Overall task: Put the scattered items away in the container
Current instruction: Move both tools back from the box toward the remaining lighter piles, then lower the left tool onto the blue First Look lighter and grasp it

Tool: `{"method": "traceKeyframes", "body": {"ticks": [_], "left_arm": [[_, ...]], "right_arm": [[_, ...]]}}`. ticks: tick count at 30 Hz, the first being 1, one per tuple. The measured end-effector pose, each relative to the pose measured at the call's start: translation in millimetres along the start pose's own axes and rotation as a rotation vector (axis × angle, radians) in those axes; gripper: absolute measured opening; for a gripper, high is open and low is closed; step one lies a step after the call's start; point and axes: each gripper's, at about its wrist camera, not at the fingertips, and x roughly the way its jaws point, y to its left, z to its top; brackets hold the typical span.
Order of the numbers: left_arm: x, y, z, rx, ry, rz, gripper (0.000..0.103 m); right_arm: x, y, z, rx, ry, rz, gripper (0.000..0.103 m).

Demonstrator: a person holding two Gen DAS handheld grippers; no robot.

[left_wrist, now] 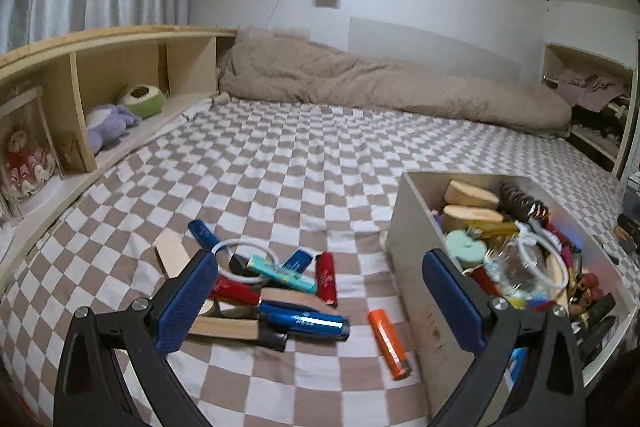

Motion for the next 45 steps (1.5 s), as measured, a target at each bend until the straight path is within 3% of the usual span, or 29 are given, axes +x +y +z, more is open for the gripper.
{"method": "traceKeyframes", "body": {"ticks": [14, 21, 27, 38, 45], "left_arm": [[32.9, 17.6, -31.0, 0.134, 0.171, -0.023, 0.103], [56.0, 10.0, -39.5, 0.133, 0.255, -0.145, 0.103], [74.3, 3.1, -39.3, 0.102, 0.31, -0.238, 0.103], [98.5, 4.7, -41.6, 0.12, 0.348, -0.146, 0.103], [109.3, -1.5, -43.8, 0.15, 0.36, -0.076, 0.103]], "right_arm": [[51.7, -30.5, -25.7, 0.031, 0.191, -0.013, 0.103], [67.9, -34.4, -40.6, 0.061, 0.288, 0.002, 0.103], [70.3, -29.0, -44.5, 0.033, 0.312, 0.005, 0.103], [76.9, -30.7, -44.3, 0.02, 0.331, -0.016, 0.103], [82.0, -47.5, -45.4, 0.085, 0.341, -0.048, 0.103]]}}
